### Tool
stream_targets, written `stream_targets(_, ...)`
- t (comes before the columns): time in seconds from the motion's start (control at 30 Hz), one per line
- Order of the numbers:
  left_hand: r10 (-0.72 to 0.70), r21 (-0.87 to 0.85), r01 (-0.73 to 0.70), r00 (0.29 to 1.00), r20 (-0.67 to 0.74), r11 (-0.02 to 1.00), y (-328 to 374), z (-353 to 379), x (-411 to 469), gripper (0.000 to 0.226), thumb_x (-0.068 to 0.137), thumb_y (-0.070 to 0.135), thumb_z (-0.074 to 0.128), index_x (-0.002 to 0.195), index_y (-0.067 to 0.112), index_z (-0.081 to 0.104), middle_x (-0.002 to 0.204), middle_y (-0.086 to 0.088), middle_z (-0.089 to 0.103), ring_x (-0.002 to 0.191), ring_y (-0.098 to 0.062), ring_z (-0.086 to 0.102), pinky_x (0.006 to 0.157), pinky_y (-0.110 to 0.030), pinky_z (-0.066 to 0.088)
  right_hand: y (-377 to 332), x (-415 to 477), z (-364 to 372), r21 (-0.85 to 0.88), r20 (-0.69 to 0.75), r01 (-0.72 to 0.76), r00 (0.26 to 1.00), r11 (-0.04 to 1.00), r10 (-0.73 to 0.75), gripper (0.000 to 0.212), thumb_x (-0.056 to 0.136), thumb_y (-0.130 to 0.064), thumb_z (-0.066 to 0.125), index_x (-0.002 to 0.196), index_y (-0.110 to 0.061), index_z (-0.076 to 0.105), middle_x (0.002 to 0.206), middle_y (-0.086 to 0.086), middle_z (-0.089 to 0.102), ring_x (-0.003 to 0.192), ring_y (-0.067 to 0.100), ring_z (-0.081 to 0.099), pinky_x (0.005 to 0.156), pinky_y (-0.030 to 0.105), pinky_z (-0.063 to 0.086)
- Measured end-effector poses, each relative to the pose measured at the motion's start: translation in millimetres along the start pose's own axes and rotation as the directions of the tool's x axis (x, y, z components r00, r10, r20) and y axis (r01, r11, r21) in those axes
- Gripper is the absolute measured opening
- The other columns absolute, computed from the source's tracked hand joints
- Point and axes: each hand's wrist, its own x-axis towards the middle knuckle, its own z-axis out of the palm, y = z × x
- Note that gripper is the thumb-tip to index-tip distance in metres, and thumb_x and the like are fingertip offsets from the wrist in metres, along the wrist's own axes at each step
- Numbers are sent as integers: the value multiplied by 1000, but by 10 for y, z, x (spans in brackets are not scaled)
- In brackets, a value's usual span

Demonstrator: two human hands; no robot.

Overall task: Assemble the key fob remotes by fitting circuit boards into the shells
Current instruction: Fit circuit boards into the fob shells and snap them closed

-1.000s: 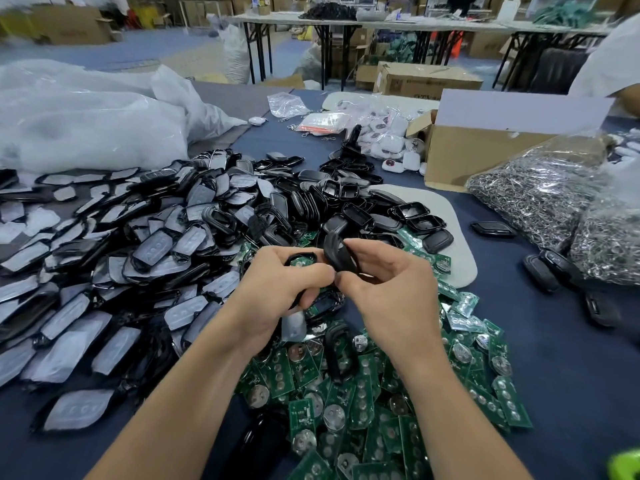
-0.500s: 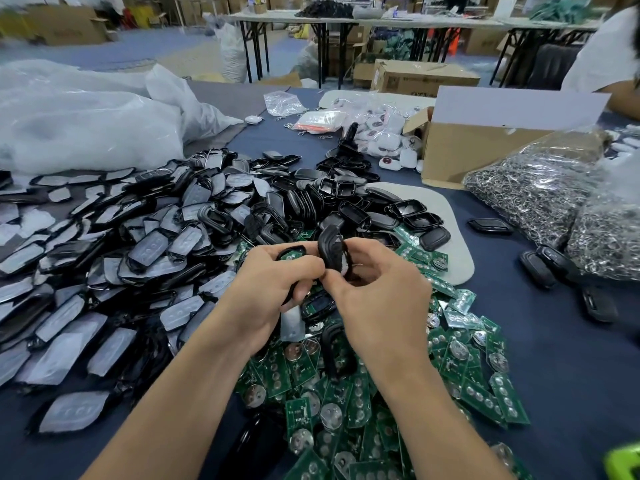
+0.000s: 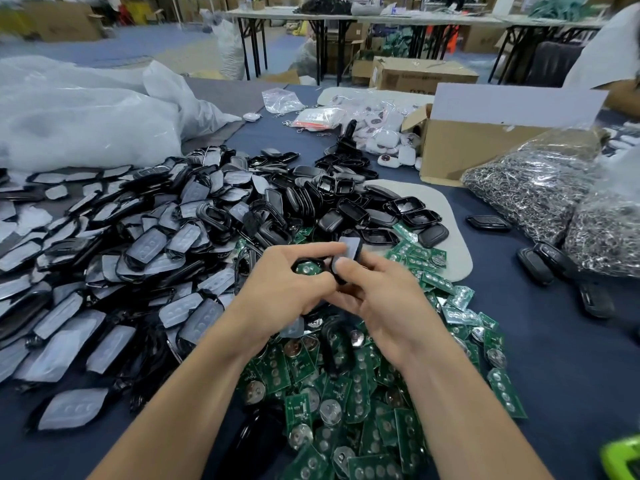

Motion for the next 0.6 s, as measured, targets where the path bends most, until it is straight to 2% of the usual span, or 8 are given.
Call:
stream_targets(0.1, 37, -51, -49, 979, -199, 997, -1, -15, 33, 39, 74, 19, 72, 108, 36, 81, 47, 7, 44, 43, -10, 31, 43, -18, 32, -16, 10, -26, -105, 3, 4, 1000, 995, -3, 23, 102, 5, 53, 108, -4, 73, 94, 11, 78, 69, 14, 68, 63, 23, 57)
stream_targets(0.17, 45, -82, -69, 962, -271, 994, -21, -71, 60, 31, 82, 18, 77, 107, 35, 82, 47, 8, 43, 43, -10, 31, 43, -17, 32, -36, 13, -68, -243, 43, 43, 999, 969, -33, 26, 102, 6, 50, 108, -8, 72, 90, 9, 77, 61, 12, 59, 54, 22, 48)
stream_targets(0.27, 45, -55, -61, 967, -249, 997, -38, -108, 64, 25, 86, 19, 81, 105, 35, 82, 48, 5, 44, 44, -12, 32, 43, -18, 32, -59, 16, -137, -412, 141, 79, 990, 908, -22, 21, 100, 3, 56, 114, -11, 63, 87, 8, 78, 57, 13, 52, 49, 21, 41)
stream_targets(0.37, 45, 0, -46, 980, -194, 999, -38, -81, 57, 12, 86, 21, 84, 94, 30, 84, 46, 3, 46, 43, -14, 34, 44, -21, 33, -74, 22, -185, -513, 167, 107, 986, 852, -23, 15, 93, 2, 65, 100, -10, 60, 67, 5, 71, 53, 14, 50, 48, 20, 39)
stream_targets(0.47, 32, 25, -28, 977, -212, 999, -60, -83, 66, 8, 86, 19, 84, 85, 27, 84, 46, 2, 48, 43, -14, 36, 45, -20, 34, -77, 43, -213, -463, 61, 131, 991, 877, -116, 18, 86, 5, 72, 89, -11, 65, 59, 4, 59, 49, 13, 46, 46, 17, 38)
stream_targets(0.6, -16, -5, 15, 975, -221, 1000, -72, -87, 70, 8, 85, 19, 85, 86, 27, 84, 48, 0, 51, 44, -14, 38, 46, -20, 36, -85, 53, -227, -301, -52, 135, 986, 944, -158, 25, 82, 11, 74, 84, -13, 68, 73, 10, 58, 49, 11, 44, 46, 17, 38)
